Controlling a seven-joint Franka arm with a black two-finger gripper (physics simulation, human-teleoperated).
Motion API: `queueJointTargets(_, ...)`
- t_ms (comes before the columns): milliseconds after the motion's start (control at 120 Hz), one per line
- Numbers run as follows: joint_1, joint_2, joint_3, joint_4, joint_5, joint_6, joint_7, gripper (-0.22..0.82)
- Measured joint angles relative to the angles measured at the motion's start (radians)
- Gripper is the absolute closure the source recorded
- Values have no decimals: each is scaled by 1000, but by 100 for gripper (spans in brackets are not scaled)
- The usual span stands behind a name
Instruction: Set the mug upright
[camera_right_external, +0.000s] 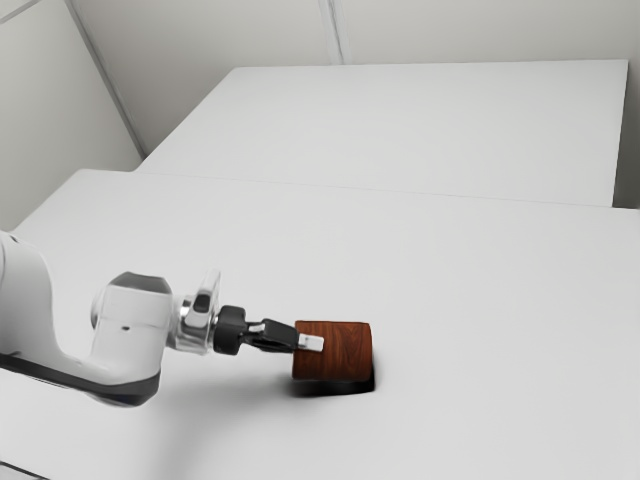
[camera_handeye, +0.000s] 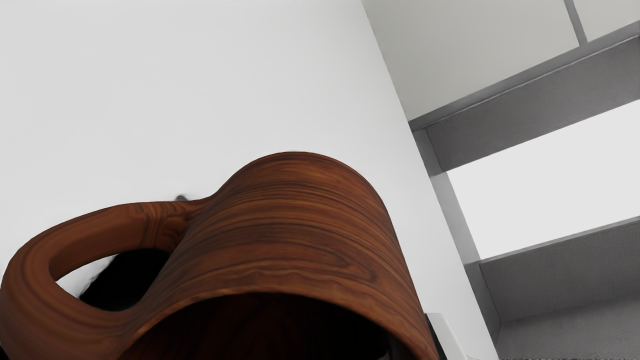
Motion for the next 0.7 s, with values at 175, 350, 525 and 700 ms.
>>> queueJointTargets(175,-26,-51,1,6,6,10,13,77)
queueJointTargets(350,-33,-73,1,134,195,32,-36,78)
queueJointTargets(525,-32,-74,-1,287,526,40,-166,79)
queueJointTargets(700,-30,-73,-1,397,920,16,-363,79)
